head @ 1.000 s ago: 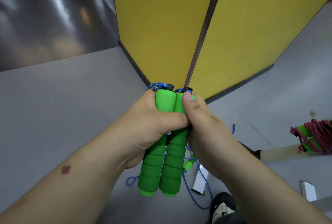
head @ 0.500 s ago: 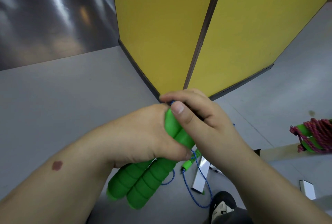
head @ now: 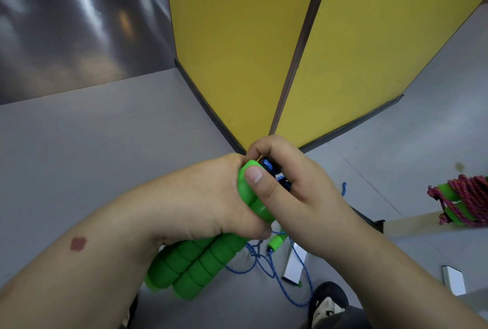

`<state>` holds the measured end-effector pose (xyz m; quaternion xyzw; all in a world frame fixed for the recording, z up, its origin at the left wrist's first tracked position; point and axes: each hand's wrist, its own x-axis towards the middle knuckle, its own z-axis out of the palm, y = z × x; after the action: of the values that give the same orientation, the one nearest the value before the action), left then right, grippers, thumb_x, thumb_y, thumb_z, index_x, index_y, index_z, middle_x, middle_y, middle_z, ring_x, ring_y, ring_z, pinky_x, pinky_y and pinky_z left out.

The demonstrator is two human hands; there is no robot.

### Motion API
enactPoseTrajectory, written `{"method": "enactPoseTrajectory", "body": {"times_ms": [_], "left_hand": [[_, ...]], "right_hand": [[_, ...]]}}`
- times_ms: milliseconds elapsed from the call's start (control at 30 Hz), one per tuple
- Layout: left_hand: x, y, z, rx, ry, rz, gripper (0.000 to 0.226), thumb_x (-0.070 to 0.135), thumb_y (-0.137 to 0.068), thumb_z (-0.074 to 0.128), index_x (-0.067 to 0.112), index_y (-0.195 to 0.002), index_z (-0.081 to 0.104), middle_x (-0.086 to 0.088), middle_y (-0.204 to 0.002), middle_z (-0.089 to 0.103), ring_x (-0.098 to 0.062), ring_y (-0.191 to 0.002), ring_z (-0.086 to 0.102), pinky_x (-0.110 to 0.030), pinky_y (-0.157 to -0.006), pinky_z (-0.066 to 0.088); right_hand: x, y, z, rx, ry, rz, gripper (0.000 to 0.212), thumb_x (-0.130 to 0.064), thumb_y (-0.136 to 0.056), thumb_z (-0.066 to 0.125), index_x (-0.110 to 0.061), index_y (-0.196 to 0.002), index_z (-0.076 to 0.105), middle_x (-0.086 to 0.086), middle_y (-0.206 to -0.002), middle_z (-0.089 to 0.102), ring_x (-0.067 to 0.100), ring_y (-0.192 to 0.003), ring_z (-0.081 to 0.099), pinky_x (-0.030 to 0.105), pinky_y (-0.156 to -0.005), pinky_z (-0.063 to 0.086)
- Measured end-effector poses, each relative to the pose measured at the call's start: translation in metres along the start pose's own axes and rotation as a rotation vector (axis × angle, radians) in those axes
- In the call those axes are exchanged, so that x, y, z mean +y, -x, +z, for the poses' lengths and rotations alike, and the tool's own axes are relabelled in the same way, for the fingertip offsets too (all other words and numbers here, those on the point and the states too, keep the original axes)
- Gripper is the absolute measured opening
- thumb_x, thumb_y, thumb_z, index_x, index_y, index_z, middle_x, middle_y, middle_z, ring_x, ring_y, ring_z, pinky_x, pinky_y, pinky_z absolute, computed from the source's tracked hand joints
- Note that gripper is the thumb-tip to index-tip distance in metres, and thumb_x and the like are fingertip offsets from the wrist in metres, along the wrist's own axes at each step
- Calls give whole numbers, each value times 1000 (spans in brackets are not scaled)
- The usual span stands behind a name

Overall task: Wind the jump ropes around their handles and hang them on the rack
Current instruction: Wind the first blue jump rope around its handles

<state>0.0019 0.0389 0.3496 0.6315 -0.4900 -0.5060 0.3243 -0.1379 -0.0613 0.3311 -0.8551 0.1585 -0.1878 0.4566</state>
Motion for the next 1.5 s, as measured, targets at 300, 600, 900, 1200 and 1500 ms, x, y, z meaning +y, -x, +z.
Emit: {"method": "enactPoseTrajectory", "body": {"times_ms": [300,600,900,1200,1500], "left_hand": [[3,2,8,212,-38,-130,69,34,-60,91,46,-111,46,7,-86,73,-13,-71,75,-37,-64,62],[1,-5,33,623,-838,22,75,69,-65,80,40,-116,34,17,-102,43,-12,-94,50,-36,-79,49],[-1,-3,31,685,-706,42,40,46,-79,65,37,-102,34,8,-80,50,-13,-67,54,-35,-57,48],[9,7,-2,43,949,46,47,30,-65,79,18,-107,61,2,-69,54,-11,-51,49,-24,-47,43],[3,-2,3,578,-142,-208,35,46,-73,77,32,-99,58,8,-76,64,-14,-67,63,-31,-60,45]], "right_hand": [[-3,-4,-2,90,-100,80,21,-47,-94,60,-27,-88,64,-5,-70,57,6,-63,50,24,-54,41],[5,-11,-8,394,-138,253,28,-45,-98,56,-23,-84,64,4,-77,63,15,-67,59,21,-55,46],[9,-12,-20,211,-398,349,40,-58,-90,54,-19,-87,64,14,-76,53,21,-66,52,36,-62,44],[15,-14,-36,238,-636,203,20,-33,-96,50,-22,-93,66,0,-60,39,13,-47,30,26,-47,23],[2,-4,-26,-105,597,-19,22,-35,-97,47,-24,-78,49,-1,-60,46,20,-58,48,46,-51,44]]}}
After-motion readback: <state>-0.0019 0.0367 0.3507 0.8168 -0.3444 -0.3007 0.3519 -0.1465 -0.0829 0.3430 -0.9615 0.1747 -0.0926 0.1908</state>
